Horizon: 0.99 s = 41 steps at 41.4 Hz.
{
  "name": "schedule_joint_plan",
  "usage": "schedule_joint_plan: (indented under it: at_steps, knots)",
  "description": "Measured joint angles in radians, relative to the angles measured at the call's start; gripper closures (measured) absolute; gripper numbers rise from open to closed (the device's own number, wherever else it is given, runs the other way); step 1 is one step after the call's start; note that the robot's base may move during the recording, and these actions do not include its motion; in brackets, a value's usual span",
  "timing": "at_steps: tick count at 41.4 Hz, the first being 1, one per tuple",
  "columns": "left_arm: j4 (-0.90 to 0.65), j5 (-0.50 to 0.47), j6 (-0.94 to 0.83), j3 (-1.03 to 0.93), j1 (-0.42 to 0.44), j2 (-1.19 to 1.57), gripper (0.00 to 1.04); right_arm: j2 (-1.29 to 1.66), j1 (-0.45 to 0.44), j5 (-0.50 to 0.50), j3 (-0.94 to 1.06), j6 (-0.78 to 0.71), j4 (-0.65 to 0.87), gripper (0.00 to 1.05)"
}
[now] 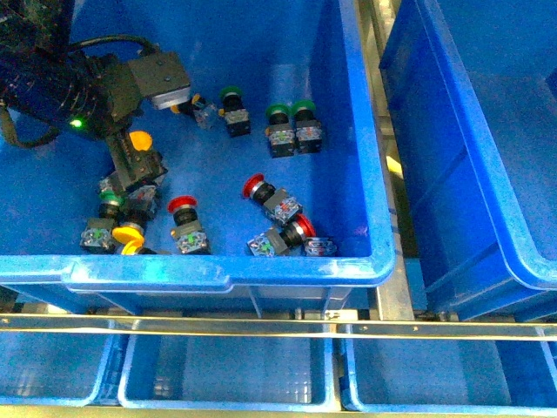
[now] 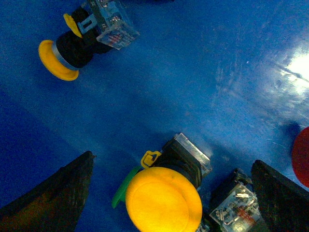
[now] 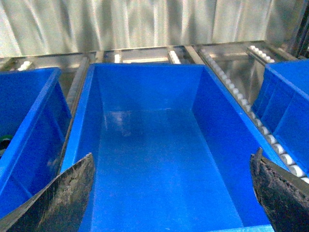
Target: Pick red and yellow buttons and place in box
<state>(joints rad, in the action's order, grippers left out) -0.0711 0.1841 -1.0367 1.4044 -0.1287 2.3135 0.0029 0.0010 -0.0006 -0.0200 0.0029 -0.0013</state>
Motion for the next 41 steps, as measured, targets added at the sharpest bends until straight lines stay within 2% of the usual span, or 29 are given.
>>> schedule_joint_plan:
  at_steps: [28, 41]
  knots:
    - [0.052, 0.002, -0.037, 0.128, 0.016, 0.085, 0.09, 0.0, 0.0, 0.0, 0.0, 0.0, 0.0, 0.07]
    - [0.074, 0.007, -0.04, 0.161, 0.021, 0.116, 0.53, 0.0, 0.0, 0.0, 0.0, 0.0, 0.0, 0.07]
